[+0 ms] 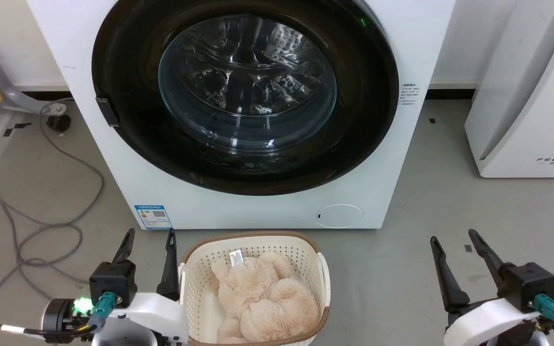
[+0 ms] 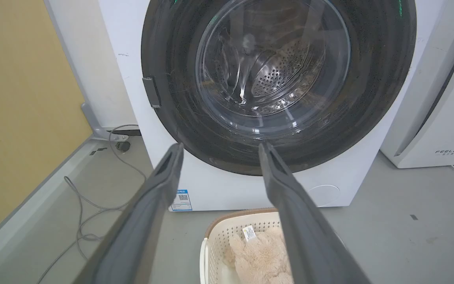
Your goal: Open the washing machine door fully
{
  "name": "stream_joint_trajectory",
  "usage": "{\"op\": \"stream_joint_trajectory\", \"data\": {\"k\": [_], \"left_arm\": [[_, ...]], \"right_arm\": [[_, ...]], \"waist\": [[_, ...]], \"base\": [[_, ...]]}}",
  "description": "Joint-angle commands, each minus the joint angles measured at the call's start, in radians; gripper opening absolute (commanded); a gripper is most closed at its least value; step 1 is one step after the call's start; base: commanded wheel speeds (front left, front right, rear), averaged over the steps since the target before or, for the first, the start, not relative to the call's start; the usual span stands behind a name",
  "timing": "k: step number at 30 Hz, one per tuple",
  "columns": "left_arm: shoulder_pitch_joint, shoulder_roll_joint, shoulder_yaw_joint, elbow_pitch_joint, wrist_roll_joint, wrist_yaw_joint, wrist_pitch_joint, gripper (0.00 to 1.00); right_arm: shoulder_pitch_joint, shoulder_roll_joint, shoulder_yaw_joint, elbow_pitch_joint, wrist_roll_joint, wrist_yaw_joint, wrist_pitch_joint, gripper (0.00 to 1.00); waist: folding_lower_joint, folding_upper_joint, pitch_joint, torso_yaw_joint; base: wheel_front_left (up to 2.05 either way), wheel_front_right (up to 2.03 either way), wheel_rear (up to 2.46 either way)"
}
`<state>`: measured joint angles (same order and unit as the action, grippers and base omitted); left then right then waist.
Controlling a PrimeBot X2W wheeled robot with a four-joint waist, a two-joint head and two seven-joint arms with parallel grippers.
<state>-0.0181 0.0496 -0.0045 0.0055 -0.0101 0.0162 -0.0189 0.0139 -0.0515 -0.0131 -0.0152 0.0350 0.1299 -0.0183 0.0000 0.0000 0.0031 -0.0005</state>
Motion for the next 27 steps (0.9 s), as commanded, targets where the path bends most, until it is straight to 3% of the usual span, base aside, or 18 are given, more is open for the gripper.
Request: {"op": "stream_joint_trajectory", "data": {"k": [1, 12, 13, 14, 27], "left_arm": [[-0.001, 0.000, -0.003, 0.001, -0.006, 0.009, -0.010, 1.00], [-0.002, 0.000, -0.011, 0.003, -0.016, 0.024, -0.033, 1.00], [-0.002, 0.000, -0.011, 0.003, -0.017, 0.025, -0.035, 1.00], [-0.002, 0.000, -0.012, 0.003, -0.017, 0.027, -0.038, 1.00], [-0.001, 0.000, -0.021, 0.004, -0.027, 0.042, -0.065, 1.00]], "right_arm": [[0.001, 0.000, -0.004, -0.012, 0.014, 0.000, -0.011, 1.00], [0.003, 0.000, -0.011, -0.036, 0.075, 0.000, -0.034, 1.00], [0.003, 0.000, -0.013, -0.038, 0.084, 0.000, -0.036, 0.46], [0.003, 0.000, -0.015, -0.039, 0.094, 0.000, -0.038, 0.00], [-0.013, 0.000, -0.063, 0.009, 0.360, 0.000, -0.065, 0.00]], "waist": [[0.0000, 0.0000, 0.000, 0.000], [0.0000, 0.0000, 0.003, 0.000], [0.0000, 0.0000, 0.003, 0.000], [0.0000, 0.0000, 0.003, 0.000], [0.0000, 0.0000, 0.007, 0.003]], "base": [[0.00, 0.00, 0.00], [0.00, 0.00, 0.00], [0.00, 0.00, 0.00], [0.00, 0.00, 0.00], [0.00, 0.00, 0.00]]}}
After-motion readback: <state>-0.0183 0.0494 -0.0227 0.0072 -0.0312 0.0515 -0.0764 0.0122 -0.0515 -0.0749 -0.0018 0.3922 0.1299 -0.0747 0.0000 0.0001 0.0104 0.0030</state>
